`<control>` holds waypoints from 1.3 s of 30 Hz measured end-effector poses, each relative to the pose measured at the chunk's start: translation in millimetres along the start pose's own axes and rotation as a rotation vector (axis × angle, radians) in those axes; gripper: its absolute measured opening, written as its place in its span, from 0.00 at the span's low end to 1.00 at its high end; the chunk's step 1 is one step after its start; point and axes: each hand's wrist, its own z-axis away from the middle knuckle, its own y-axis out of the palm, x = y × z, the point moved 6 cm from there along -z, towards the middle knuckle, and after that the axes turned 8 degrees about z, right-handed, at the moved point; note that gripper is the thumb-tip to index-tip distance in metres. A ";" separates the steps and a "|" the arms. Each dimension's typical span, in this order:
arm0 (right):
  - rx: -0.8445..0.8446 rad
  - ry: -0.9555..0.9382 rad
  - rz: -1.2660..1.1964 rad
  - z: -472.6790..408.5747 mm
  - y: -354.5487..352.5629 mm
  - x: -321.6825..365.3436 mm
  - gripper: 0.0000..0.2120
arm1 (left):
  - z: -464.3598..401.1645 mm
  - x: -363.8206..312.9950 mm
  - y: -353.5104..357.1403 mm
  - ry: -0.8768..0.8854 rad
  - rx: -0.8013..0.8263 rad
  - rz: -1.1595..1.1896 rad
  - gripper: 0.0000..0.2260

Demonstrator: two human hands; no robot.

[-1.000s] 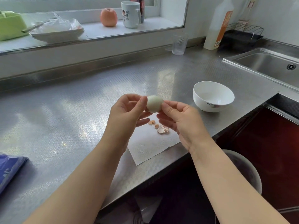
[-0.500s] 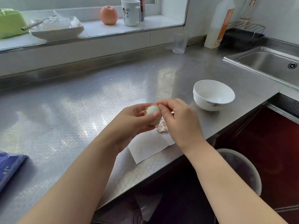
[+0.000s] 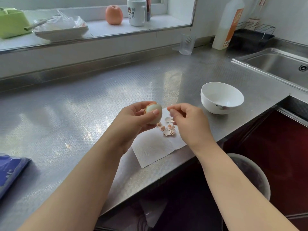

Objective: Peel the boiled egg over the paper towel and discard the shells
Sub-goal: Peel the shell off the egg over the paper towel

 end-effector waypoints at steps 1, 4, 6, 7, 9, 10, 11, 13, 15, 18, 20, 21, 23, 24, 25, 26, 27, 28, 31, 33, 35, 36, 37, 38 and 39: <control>0.049 -0.005 0.044 0.9 1.8 -1.6 0.07 | 0.0 -0.9 -1.2 0.010 -0.006 -0.010 0.11; 0.106 -0.034 0.128 5.2 4.6 -4.3 0.07 | 0.0 -2.8 -3.3 0.062 -0.033 -0.110 0.16; 0.089 -0.053 0.171 6.2 2.3 -3.2 0.02 | 0.7 -3.6 -3.0 0.095 -0.051 -0.174 0.19; 0.093 -0.060 0.184 6.3 1.5 -2.7 0.01 | 0.8 -3.9 -2.8 0.107 -0.058 -0.206 0.20; 0.151 -0.062 0.207 6.3 3.0 -3.1 0.07 | 1.3 -4.4 -2.8 0.121 -0.071 -0.261 0.19; 0.191 -0.064 0.227 6.6 4.4 -3.5 0.10 | 1.5 -4.6 -2.7 0.126 -0.072 -0.275 0.18; 0.228 -0.070 0.245 6.9 5.8 -3.5 0.12 | 1.6 -4.6 -2.3 0.128 -0.069 -0.279 0.17; 0.257 -0.085 0.255 7.5 6.9 -3.3 0.13 | 1.8 -4.6 -1.5 0.128 -0.061 -0.267 0.17; 0.201 -0.107 0.238 7.2 3.0 -0.4 0.12 | 2.3 -4.7 -1.4 0.126 -0.061 -0.253 0.17; 0.059 -0.125 0.205 7.3 -6.6 3.8 0.06 | 3.4 -5.9 -1.0 0.136 -0.067 -0.271 0.17; -0.005 -0.143 0.176 7.6 -11.5 5.6 0.03 | 4.7 -6.9 -0.1 0.160 -0.079 -0.325 0.17; -0.028 -0.158 0.152 7.6 -13.6 6.9 0.04 | 5.4 -7.6 0.5 0.177 -0.088 -0.360 0.16; -0.032 -0.226 0.101 8.0 -15.7 14.4 0.07 | 6.5 -8.9 2.2 0.212 -0.101 -0.439 0.16; -0.010 -0.278 0.092 8.5 -14.5 20.0 0.10 | 6.9 -9.2 3.4 0.230 -0.099 -0.480 0.16; 0.027 -0.327 0.094 8.9 -11.8 24.8 0.12 | 7.9 -9.4 4.8 0.246 -0.094 -0.520 0.16; 0.069 -0.364 0.105 9.1 -7.9 28.2 0.14 | 8.5 -9.1 6.3 0.260 -0.090 -0.562 0.16; 0.107 -0.384 0.124 9.0 -3.4 29.8 0.14 | 9.8 -8.8 8.1 0.272 -0.084 -0.600 0.15; 0.128 -0.389 0.143 8.8 0.4 30.2 0.15 | 10.7 -7.9 10.1 0.283 -0.076 -0.626 0.15; 0.096 -0.355 0.161 6.0 2.2 27.0 0.12 | 12.7 -6.8 13.0 0.294 -0.073 -0.649 0.16; 0.074 -0.334 0.159 4.7 0.2 25.3 0.09 | 11.4 -6.5 11.9 0.278 -0.069 -0.647 0.20; 0.058 -0.332 0.163 4.1 -1.8 24.3 0.06 | 9.0 -5.4 10.1 0.233 -0.044 -0.618 0.23; 0.045 -0.335 0.169 3.9 -2.7 24.0 0.05 | 8.3 -5.0 10.1 0.216 -0.026 -0.601 0.23; 0.034 -0.338 0.176 3.9 -3.3 23.4 0.05 | 8.3 -4.8 10.6 0.202 -0.010 -0.584 0.23; 0.025 -0.339 0.180 4.0 -3.6 22.8 0.04 | 8.2 -4.2 11.0 0.190 0.000 -0.568 0.23; 0.016 -0.340 0.180 4.2 -3.8 22.2 0.04 | 8.3 -3.9 11.1 0.178 0.004 -0.550 0.23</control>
